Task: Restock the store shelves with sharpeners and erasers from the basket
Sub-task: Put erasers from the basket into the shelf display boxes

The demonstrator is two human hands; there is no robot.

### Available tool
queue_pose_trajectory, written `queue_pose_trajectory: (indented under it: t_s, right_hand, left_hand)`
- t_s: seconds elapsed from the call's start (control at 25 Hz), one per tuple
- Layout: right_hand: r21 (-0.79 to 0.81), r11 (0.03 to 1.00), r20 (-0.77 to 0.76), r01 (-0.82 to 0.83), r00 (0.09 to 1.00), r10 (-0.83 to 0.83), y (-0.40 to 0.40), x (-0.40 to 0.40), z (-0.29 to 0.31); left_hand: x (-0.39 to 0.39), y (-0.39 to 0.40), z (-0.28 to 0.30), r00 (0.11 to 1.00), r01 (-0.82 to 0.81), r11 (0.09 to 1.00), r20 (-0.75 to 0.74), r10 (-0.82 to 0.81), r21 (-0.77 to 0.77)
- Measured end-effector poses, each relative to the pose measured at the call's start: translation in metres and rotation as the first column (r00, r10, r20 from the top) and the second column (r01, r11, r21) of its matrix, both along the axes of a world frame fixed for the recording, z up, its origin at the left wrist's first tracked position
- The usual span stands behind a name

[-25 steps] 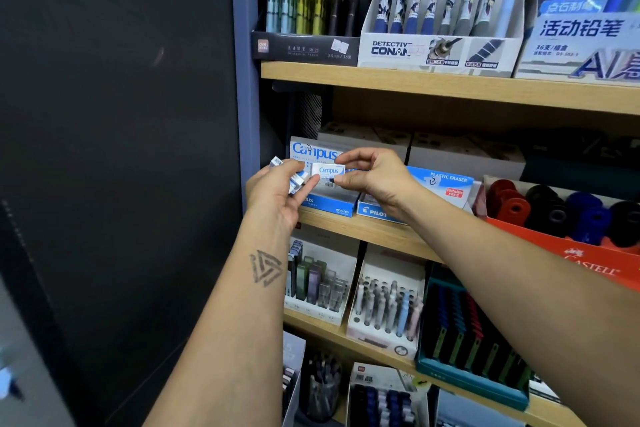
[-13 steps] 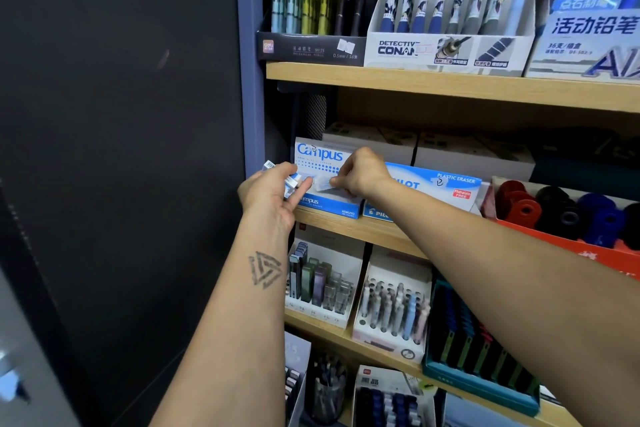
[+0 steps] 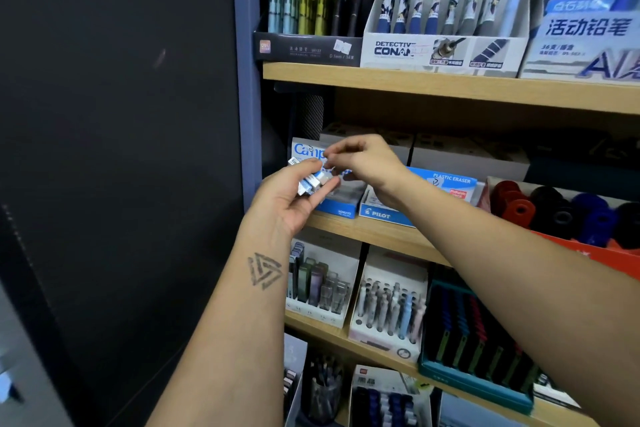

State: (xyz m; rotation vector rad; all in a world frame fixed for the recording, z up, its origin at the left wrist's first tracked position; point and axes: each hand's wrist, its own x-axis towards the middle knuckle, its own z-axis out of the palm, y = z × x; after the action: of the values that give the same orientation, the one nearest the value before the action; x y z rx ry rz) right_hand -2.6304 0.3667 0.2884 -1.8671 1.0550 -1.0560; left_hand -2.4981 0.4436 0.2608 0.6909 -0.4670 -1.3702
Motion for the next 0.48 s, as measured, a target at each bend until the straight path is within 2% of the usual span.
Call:
queue_pose_trajectory:
  t_s: [0.08,0.16,0.24,0.36,0.48]
  right_hand:
    - [0.037,0.975,0.052,-0.220,0.975,0.218,0.014,-0.021,0.006]
    - [0.040,0.946,-0.065,-0.321,0.944,0.323,0.020,-0.033,0.004]
    - [0.010,0.958,-0.090,-0.287,0.954,0.287,0.020,-0.043,0.004]
    - [0.114,0.972,0.065,-0.207,0.978,0.200,0.022,-0.059,0.009]
    - [0.202,0.965,0.156,-0.169,0.978,0.139,0.023,-0.073,0.009]
  left_hand:
    - [-0.010,-0.002,0.002,0.998,-0.003,1.000,0.064,0.004,-0.015]
    - [-0.021,-0.003,0.003,0.989,-0.001,1.000,0.151,0.004,-0.022]
    - [-0.031,-0.004,0.003,0.979,0.020,1.000,0.203,-0.019,-0.007]
    - [-0.038,-0.001,0.006,0.983,0.070,0.998,0.172,-0.070,0.006]
    - [-0.041,-0.002,0.005,0.979,0.095,0.995,0.178,-0.095,0.010]
